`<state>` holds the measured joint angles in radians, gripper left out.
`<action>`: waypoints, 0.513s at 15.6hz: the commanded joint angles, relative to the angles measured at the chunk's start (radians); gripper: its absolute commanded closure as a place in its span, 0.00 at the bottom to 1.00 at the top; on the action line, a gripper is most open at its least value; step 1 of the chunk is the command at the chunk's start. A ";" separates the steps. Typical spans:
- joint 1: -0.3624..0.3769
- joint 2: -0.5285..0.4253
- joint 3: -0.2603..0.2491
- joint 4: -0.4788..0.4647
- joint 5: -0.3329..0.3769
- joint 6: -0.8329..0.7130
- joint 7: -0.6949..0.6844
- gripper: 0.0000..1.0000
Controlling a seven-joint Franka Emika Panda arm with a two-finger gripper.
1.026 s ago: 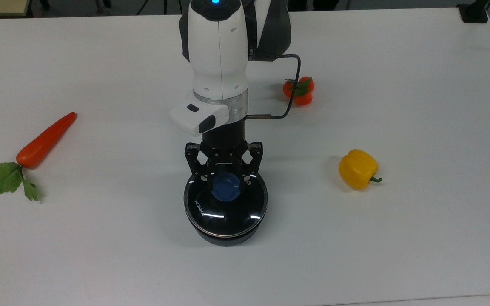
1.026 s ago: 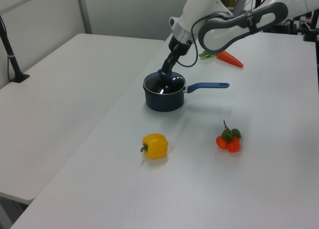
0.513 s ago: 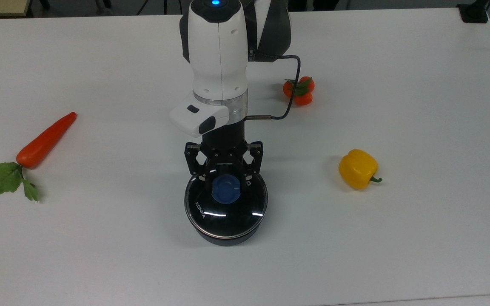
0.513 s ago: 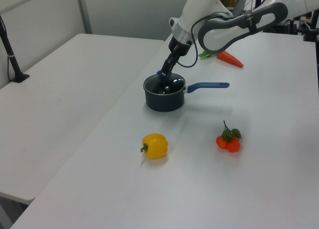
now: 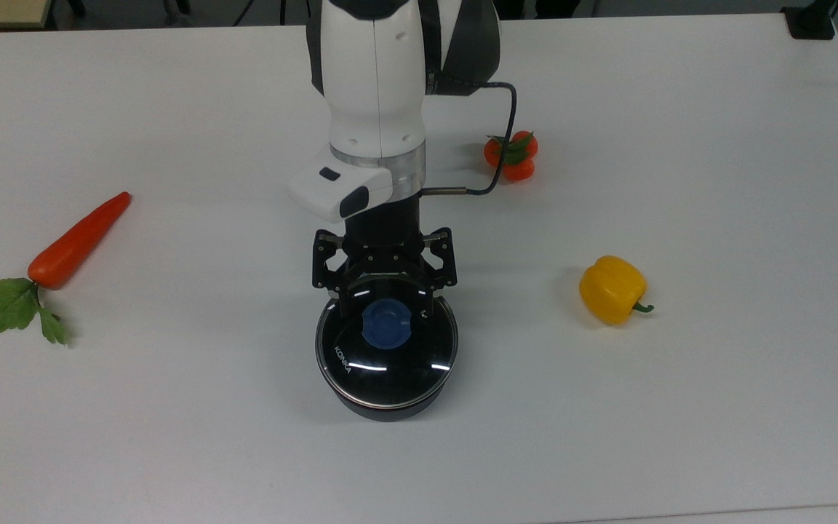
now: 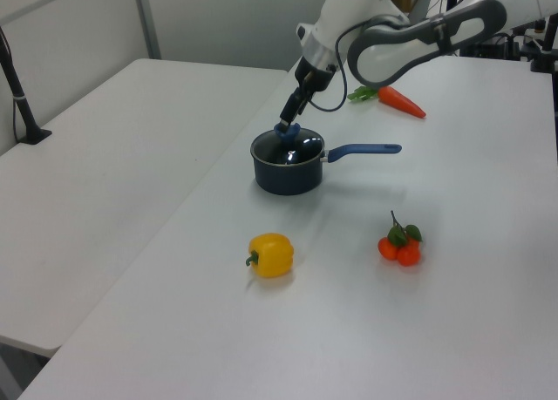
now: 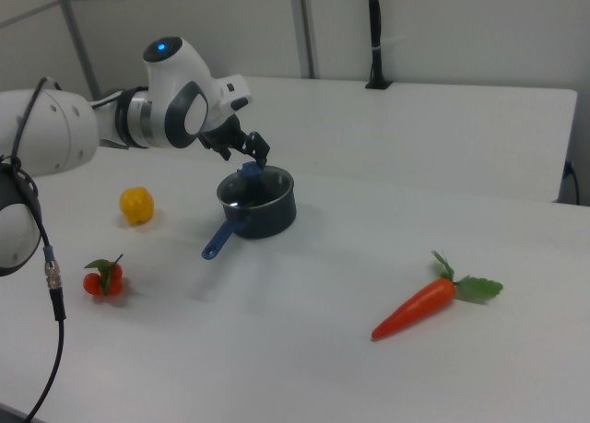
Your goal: Close lid
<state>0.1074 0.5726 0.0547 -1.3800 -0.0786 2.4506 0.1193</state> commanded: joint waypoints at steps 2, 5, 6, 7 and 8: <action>0.002 -0.221 -0.006 -0.198 -0.012 -0.099 -0.003 0.00; -0.001 -0.331 -0.007 -0.234 -0.012 -0.314 -0.006 0.00; -0.003 -0.358 -0.007 -0.232 -0.012 -0.396 -0.010 0.00; -0.003 -0.385 -0.009 -0.232 -0.012 -0.462 -0.012 0.00; -0.006 -0.410 -0.009 -0.234 -0.012 -0.520 -0.015 0.00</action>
<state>0.1048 0.2884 0.0523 -1.5335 -0.0786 2.0815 0.1193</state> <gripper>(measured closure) 0.000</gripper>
